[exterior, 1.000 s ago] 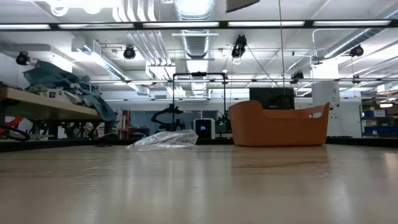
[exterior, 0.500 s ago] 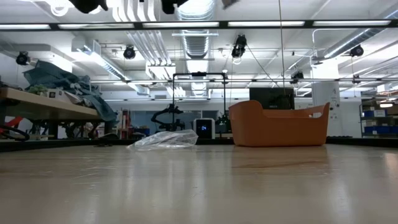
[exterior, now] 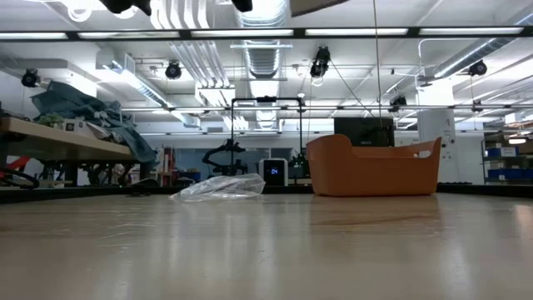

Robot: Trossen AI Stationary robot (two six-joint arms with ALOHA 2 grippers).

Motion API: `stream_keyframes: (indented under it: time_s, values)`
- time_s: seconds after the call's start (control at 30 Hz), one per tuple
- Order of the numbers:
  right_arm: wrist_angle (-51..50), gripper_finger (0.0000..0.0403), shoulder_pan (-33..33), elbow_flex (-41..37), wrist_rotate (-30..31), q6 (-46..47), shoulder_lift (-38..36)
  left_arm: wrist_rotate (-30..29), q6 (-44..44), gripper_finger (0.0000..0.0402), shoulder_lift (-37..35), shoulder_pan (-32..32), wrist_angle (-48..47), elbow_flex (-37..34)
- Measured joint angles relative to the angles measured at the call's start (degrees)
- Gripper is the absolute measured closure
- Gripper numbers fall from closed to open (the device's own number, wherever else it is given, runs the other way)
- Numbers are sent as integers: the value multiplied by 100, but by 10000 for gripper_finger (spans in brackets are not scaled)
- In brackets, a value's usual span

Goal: Roll bandage
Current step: Roll the brown bandage

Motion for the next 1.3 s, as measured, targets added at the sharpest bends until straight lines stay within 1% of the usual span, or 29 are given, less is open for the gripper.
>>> stream_keyframes:
  time_s: [0.13,0.2,0.37,0.6,0.83,0.9,0.97,1.0,1.23,1.3]
  values:
    - [21,379,0,0,97,-33,2,-59,-110,212,0,9,4,0]
    - [42,379,0,0,193,-52,2,-209,-125,218,0,7,9,0]
    - [267,379,-2,0,216,-65,4,-922,-127,244,0,7,-16,0]
    - [584,379,-2,-2,240,-153,2,-902,-139,290,0,2,-307,0]
    - [593,379,0,-2,249,-155,36,-902,-183,338,48,7,-206,-1]
    - [555,379,0,-7,336,-186,50,-902,-184,360,48,7,-203,0]
    - [542,379,0,-7,555,-286,46,-903,-238,388,48,-44,-202,-1]
    - [520,379,-2,-7,644,-325,41,-906,-296,394,48,-87,-164,-2]
    - [122,379,0,-7,772,-506,30,-963,-384,401,45,-458,250,-2]
    - [-115,379,0,-7,979,-521,30,-894,-385,401,33,-524,489,-2]
